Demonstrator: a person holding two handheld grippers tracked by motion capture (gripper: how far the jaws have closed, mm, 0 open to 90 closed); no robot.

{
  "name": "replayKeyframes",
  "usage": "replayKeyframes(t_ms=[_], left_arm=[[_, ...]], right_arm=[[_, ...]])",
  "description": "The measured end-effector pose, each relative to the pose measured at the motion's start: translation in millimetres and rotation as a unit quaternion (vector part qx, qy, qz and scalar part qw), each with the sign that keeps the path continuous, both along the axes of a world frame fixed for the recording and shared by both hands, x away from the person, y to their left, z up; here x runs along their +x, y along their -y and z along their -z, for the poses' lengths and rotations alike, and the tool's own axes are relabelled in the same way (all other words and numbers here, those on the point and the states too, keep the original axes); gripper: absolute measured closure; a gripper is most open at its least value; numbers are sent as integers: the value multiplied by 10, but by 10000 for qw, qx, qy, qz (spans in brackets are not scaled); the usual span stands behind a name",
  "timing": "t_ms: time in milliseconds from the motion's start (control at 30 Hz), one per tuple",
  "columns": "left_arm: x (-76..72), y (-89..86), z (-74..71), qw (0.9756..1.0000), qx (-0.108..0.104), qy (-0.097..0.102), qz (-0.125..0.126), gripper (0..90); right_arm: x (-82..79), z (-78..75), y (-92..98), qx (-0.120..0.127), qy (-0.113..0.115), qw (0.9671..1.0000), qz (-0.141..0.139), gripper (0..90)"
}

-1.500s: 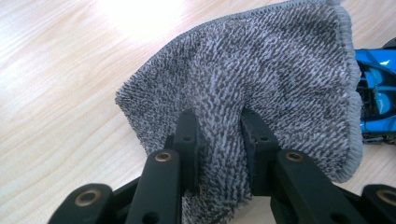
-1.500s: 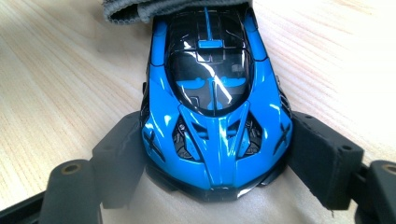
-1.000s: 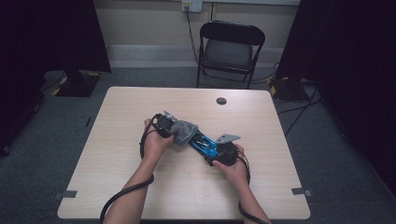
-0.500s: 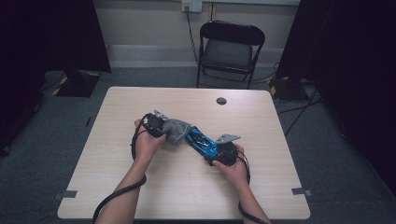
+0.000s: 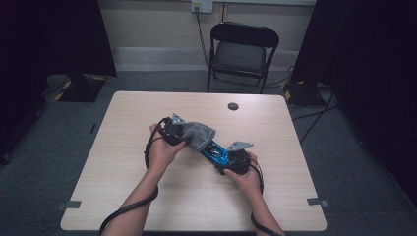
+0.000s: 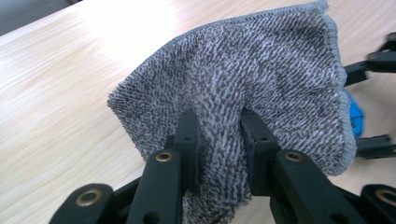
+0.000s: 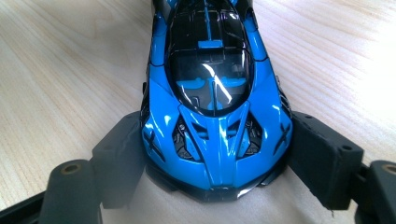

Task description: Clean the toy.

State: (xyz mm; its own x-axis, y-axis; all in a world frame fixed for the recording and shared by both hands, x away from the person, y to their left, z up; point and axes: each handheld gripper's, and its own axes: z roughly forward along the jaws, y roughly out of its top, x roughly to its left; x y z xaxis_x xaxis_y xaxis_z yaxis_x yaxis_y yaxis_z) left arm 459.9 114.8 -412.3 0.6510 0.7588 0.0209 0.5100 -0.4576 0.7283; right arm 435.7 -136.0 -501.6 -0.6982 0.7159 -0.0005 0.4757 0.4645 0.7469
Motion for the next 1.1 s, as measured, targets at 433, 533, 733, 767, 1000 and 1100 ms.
replayKeyframes(t_ms=[433,533,733,767,1000,1100], left_arm=[[-70,337,46,9991,155,-25,406,716],[-75,434,68,9986,186,-18,499,716],[-95,558,107,9976,221,-60,651,716],[-105,607,129,9972,220,-74,708,716],[-104,725,212,9958,339,-141,842,714],[-106,754,241,9949,377,-164,924,713]], right_arm=[[-1,0,-1,3,-5,10000,5,235],[0,0,0,1,-4,10000,5,235],[0,0,0,-1,4,10000,3,235],[1,0,0,-1,8,10000,2,235],[0,0,0,-1,8,10000,1,235],[0,0,-1,1,3,10000,2,235]])
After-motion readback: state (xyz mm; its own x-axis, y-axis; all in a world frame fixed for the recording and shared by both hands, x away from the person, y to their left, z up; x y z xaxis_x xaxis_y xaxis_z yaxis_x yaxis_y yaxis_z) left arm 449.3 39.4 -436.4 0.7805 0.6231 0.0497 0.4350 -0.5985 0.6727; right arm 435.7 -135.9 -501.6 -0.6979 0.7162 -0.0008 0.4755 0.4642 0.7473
